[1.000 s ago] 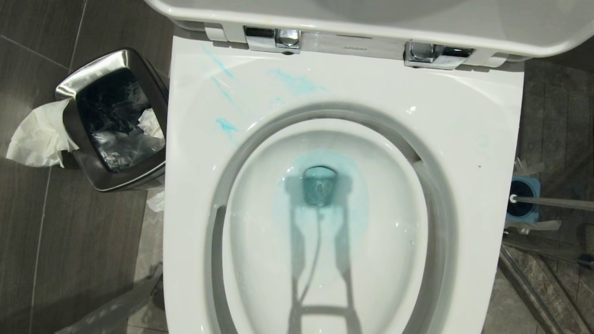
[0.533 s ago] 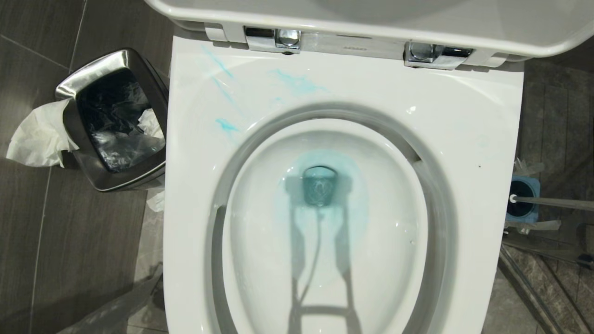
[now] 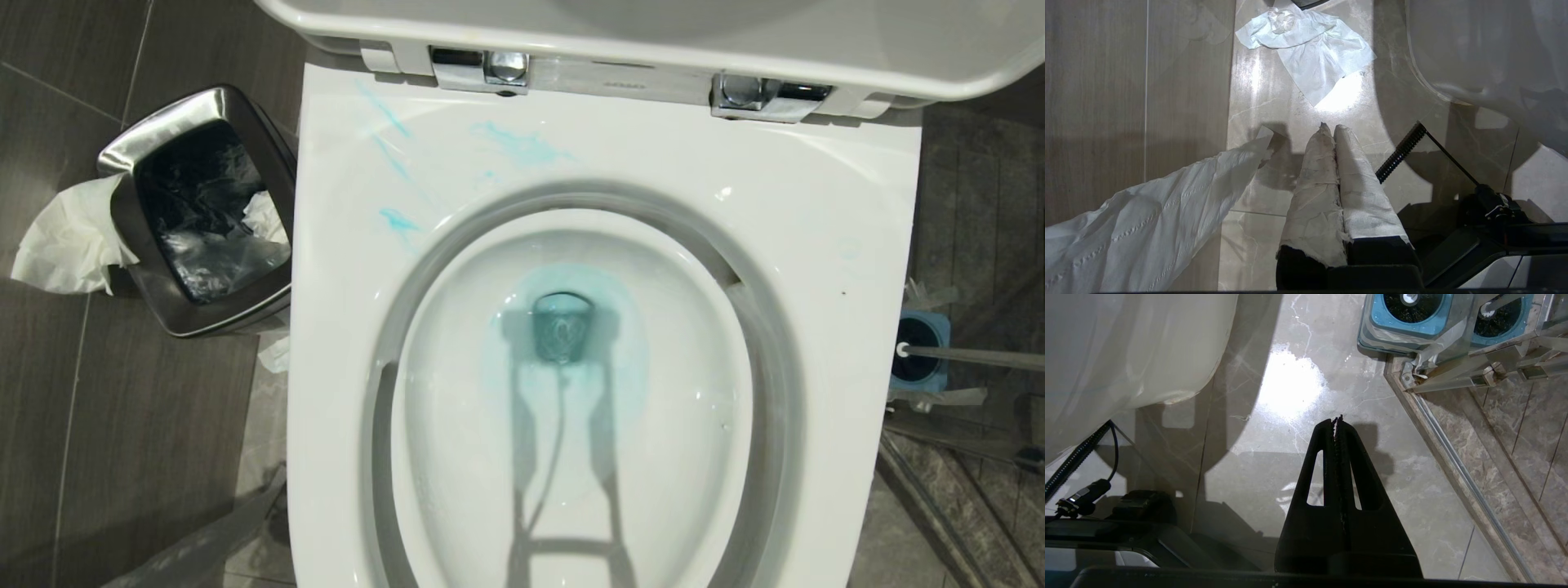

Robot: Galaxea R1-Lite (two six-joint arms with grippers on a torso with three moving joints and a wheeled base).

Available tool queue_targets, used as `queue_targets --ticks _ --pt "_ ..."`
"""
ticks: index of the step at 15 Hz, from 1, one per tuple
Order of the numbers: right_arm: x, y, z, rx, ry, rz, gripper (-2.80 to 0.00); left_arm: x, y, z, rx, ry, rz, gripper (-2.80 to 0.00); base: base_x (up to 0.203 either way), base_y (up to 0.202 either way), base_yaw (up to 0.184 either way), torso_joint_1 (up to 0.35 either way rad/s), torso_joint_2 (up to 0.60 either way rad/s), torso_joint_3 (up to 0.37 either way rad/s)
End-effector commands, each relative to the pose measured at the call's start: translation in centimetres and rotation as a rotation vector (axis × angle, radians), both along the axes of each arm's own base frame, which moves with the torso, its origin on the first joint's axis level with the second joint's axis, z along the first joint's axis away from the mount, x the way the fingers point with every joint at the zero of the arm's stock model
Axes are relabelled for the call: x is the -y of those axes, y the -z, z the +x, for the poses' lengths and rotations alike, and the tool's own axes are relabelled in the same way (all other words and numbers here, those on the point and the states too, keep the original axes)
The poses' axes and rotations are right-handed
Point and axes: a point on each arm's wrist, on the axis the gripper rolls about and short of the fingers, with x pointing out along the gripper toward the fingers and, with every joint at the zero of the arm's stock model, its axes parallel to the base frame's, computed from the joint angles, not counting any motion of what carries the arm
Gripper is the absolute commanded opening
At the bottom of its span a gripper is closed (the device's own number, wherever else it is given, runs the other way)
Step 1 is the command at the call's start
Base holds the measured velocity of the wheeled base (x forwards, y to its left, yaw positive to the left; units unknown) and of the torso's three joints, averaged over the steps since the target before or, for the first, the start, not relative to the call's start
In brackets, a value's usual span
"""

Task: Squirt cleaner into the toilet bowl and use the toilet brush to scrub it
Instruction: Scrub the toilet bowl

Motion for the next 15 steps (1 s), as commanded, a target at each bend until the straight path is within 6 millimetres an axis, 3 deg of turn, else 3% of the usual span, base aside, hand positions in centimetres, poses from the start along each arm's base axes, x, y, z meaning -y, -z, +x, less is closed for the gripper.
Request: queue_targets --ticks 1,15 --pt "0.0 0.0 0.02 -0.003 -0.001 0.0 -2.8 0.0 0.04 0.01 -0.001 0.001 -0.001 -2.8 0.0 0.0 0.0 0.0 0.0 0.0" --pt "0.0 0.0 0.02 -0.003 0.0 0.0 -2.8 0.0 0.04 0.01 -0.001 0.001 -0.001 -2.8 0.0 0.0 0.0 0.0 0.0 0.0"
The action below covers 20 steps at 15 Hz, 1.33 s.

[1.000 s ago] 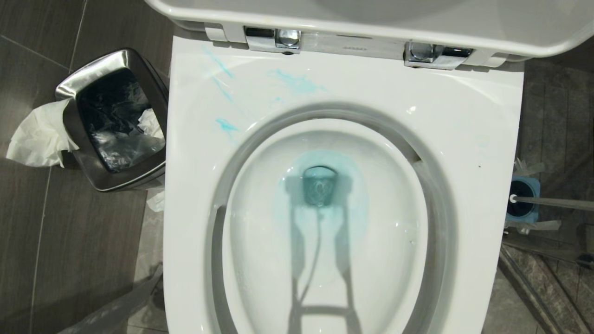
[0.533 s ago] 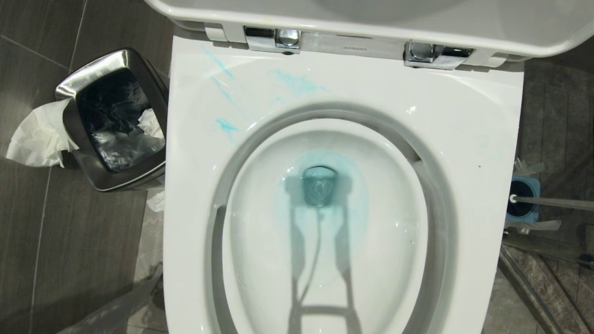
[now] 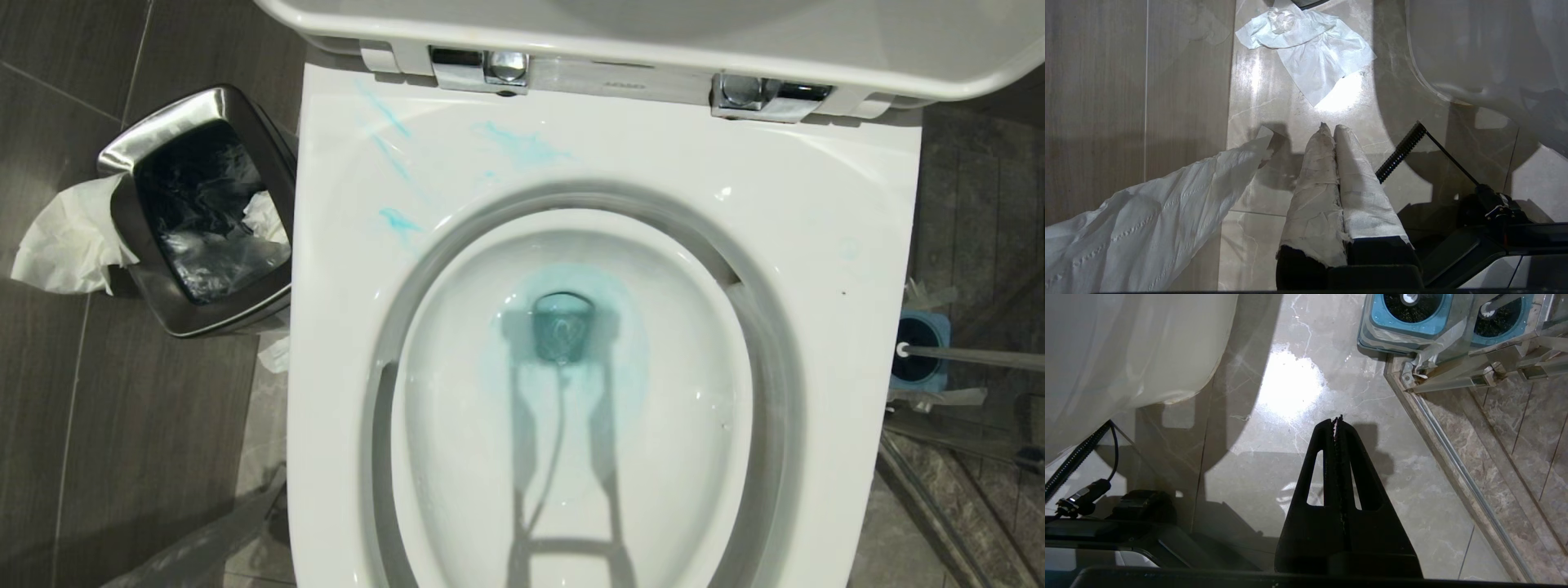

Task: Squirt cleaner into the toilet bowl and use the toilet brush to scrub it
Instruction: Scrub the toilet bowl

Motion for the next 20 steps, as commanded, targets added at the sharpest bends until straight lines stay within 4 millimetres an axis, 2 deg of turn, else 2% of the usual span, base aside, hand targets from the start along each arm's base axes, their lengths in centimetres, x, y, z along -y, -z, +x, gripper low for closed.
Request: queue_targets --ticks 1,20 --pt "0.0 0.0 0.02 -0.002 -0.001 0.0 -2.8 0.0 0.04 0.01 -0.001 0.0 0.0 -2.8 0.0 0.0 0.0 0.0 0.0 0.0" --pt "0.0 0.0 0.02 -0.002 0.0 0.0 -2.8 0.0 0.04 0.01 -0.001 0.0 -0.002 -2.8 0.0 0.0 0.0 0.0 0.0 0.0"
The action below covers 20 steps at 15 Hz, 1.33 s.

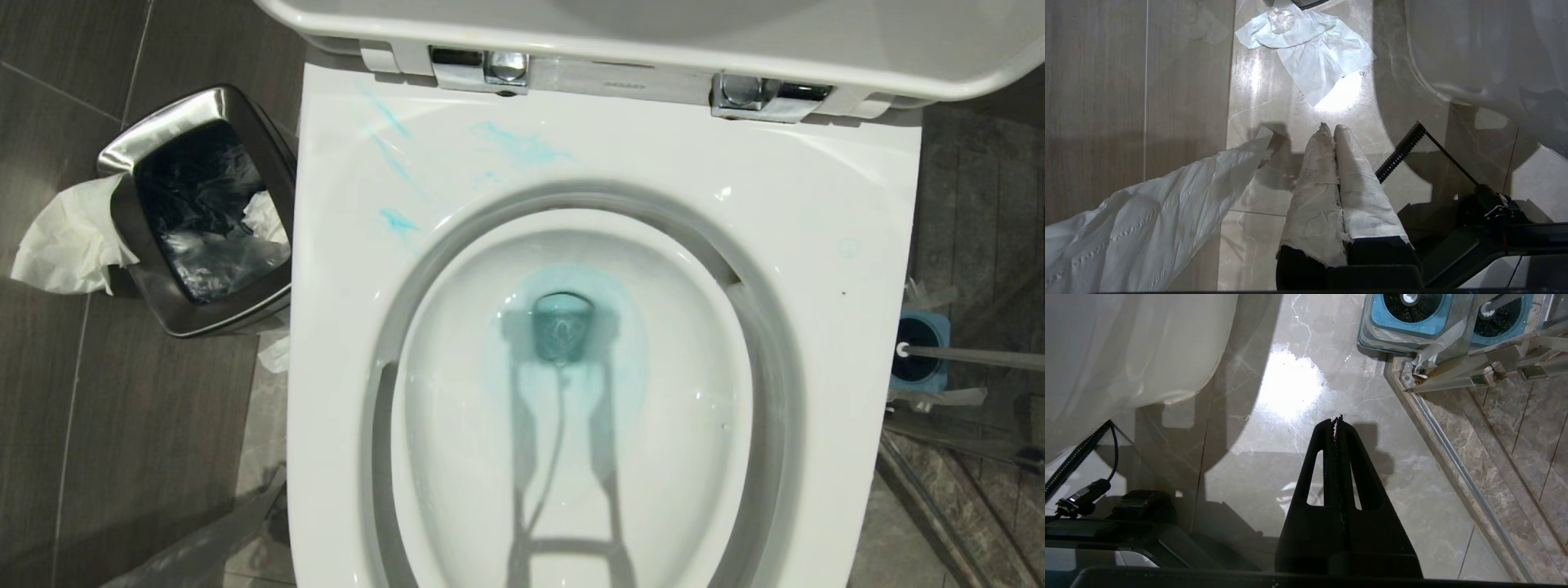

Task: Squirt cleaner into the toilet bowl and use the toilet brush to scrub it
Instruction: Scrub the toilet bowl

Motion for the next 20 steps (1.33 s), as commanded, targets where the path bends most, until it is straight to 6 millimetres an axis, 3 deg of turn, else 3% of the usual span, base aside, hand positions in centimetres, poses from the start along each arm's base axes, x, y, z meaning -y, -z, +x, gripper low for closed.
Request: queue_targets --ticks 1,7,10,14,18,20 --pt "0.0 0.0 0.0 -0.002 -0.001 0.0 -2.8 0.0 0.0 0.0 -0.001 -0.001 0.0 -2.8 0.0 0.0 0.0 0.0 0.0 0.0" --pt "0.0 0.0 0.0 -0.002 0.002 -0.001 -2.8 0.0 0.0 0.0 -0.001 0.0 0.0 -2.8 0.0 0.0 0.0 0.0 0.0 0.0" --pt "0.0 -1.2 -0.6 -0.002 0.009 -0.001 -2.8 0.0 0.0 0.0 -0.001 0.0 0.0 -2.8 0.0 0.0 0.0 0.0 0.0 0.0" --pt "0.1 -6.0 -2.9 -0.119 0.014 0.0 -2.8 0.0 0.0 0.0 -0.001 0.0 0.0 -2.8 0.0 0.0 0.0 0.0 0.0 0.0" --pt "0.0 -13.6 -0.3 -0.299 0.018 0.031 -2.8 0.0 0.0 0.0 -0.001 -0.001 0.0 -2.8 0.0 0.0 0.0 0.0 0.0 0.0" --pt "0.0 -15.7 0.0 -0.483 0.019 0.039 -2.8 0.0 0.0 0.0 -0.001 0.0 0.0 -2.8 0.0 0.0 0.0 0.0 0.0 0.0"
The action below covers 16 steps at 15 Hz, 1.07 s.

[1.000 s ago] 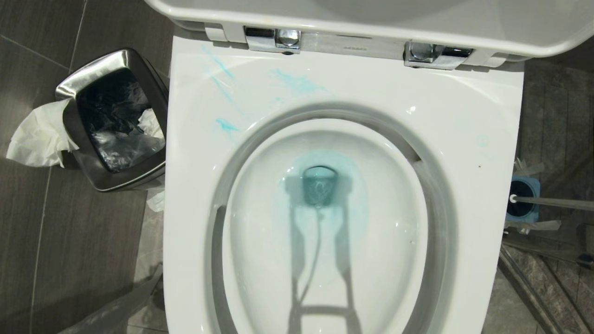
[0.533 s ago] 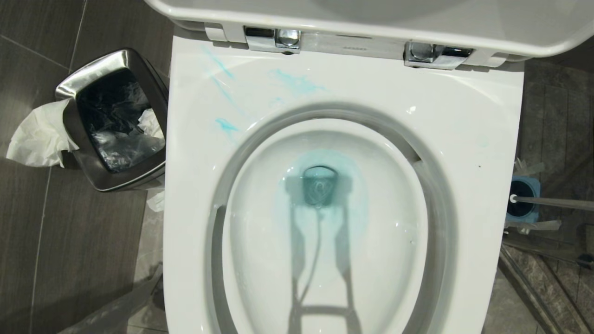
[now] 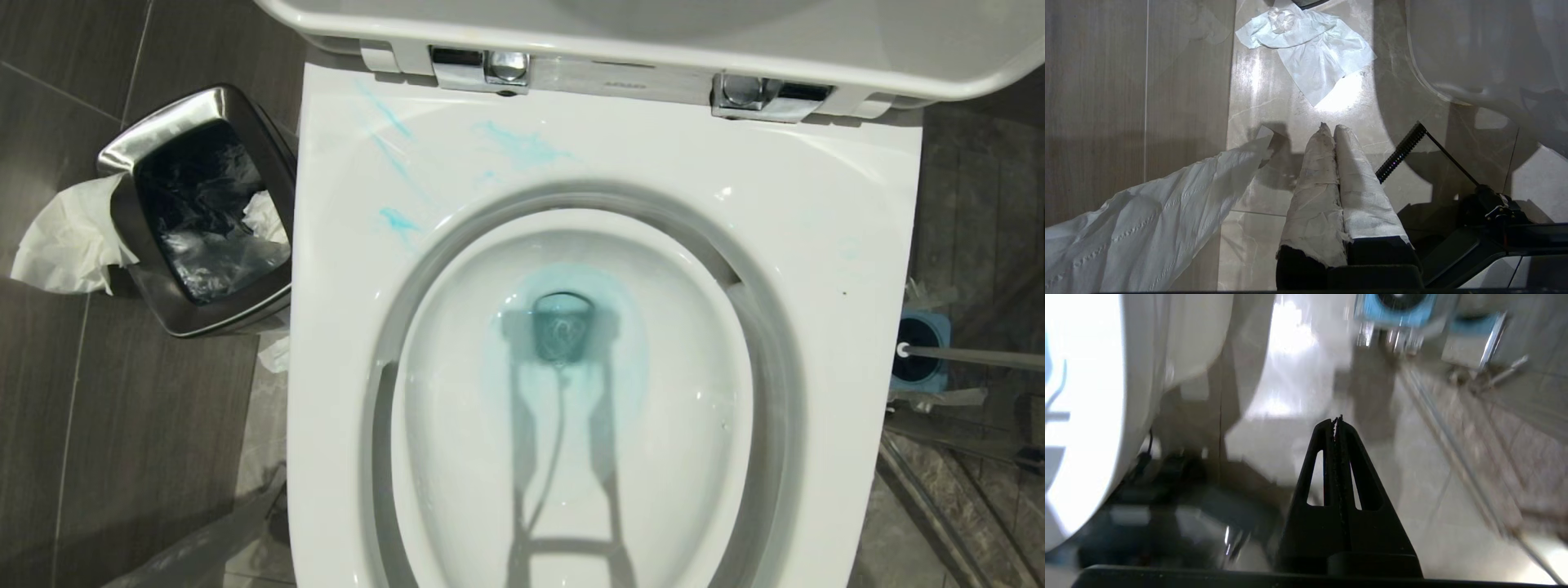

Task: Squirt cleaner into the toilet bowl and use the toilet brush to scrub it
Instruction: Scrub the toilet bowl

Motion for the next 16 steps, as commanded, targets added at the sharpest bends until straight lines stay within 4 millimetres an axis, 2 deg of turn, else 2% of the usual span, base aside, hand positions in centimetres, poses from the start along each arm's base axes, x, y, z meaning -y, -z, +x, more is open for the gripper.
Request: queue_targets --ticks 1,6,16 --pt "0.0 -1.6 2.1 -0.311 -0.003 0.012 -2.8 0.0 0.0 0.0 -0.001 0.0 0.0 -2.8 0.0 0.0 0.0 0.0 0.0 0.0" --pt "0.0 0.3 3.8 -0.472 0.044 0.012 -2.8 0.0 0.0 0.0 -0.001 0.001 0.0 -2.8 0.0 0.0 0.0 0.0 0.0 0.0" --pt "-0.2 2.3 9.6 -0.83 -0.005 0.033 -2.8 0.0 0.0 0.0 -0.001 0.001 0.0 -2.8 0.0 0.0 0.0 0.0 0.0 0.0"
